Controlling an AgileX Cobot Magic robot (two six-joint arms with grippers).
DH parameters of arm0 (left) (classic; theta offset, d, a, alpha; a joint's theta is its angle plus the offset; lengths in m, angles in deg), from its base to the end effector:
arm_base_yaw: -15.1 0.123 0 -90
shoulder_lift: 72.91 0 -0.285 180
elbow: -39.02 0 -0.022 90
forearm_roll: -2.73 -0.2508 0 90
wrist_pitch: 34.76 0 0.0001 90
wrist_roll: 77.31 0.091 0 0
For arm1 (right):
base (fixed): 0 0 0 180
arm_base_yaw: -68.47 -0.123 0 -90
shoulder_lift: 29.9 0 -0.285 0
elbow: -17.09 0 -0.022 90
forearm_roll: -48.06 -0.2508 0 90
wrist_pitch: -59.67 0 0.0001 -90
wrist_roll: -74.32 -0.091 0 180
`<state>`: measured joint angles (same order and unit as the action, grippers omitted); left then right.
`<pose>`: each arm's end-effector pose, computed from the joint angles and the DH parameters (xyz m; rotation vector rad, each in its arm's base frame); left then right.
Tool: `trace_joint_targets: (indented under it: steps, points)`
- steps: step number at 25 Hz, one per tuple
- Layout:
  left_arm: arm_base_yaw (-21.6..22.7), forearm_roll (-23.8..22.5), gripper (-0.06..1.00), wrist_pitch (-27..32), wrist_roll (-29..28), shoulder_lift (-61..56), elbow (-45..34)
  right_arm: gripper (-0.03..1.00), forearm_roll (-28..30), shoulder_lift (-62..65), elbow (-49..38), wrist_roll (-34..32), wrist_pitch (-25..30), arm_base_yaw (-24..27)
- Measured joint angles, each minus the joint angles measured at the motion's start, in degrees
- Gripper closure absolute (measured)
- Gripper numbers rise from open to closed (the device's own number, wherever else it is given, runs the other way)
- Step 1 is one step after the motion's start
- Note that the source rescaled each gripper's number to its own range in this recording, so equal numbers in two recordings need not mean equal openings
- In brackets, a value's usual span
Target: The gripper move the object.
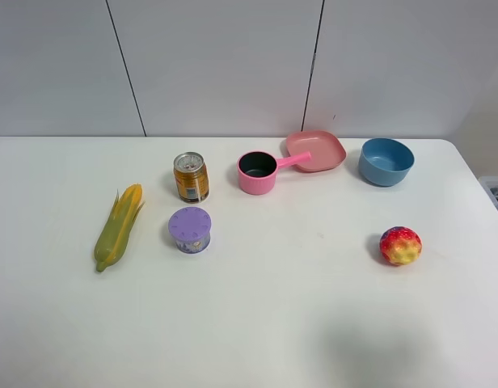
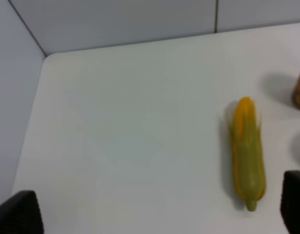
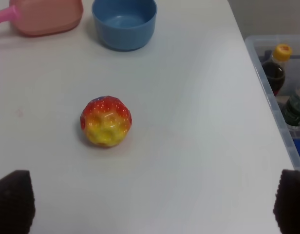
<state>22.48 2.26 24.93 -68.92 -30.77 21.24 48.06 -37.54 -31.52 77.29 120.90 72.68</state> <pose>0.0730 0.0101 0.4139 0.0185 2.0923 0.1769 -0.0055 0.0004 0.2764 0.0222 2.0512 -0.0780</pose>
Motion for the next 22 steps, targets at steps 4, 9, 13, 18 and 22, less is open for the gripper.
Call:
trace_joint_targets:
  steps: [4, 9, 13, 18, 22]
  points:
    - [-0.2, 0.47, -0.05, 3.17, -0.88, -7.2, -0.62, -0.03, 0.0, 0.0, 0.0, 0.0, 0.0, 0.0]
    - [-3.58, 4.03, -0.05, 1.6, -2.68, -15.86, -5.07, -0.03, 0.0, 0.0, 0.0, 0.0, 0.0, 0.0]
    - [-4.61, 5.37, -0.05, 3.18, -2.83, -22.92, -10.31, -0.03, 0.0, 0.0, 0.0, 0.0, 0.0, 0.0]
    - [-4.61, 4.06, -0.05, 3.56, -2.5, -29.64, -15.96, -0.03, 0.0, 0.0, 0.0, 0.0, 0.0, 0.0]
    - [-4.61, 3.67, -0.05, 3.43, -1.93, -33.51, -19.17, -0.03, 0.0, 0.0, 0.0, 0.0, 0.0, 0.0]
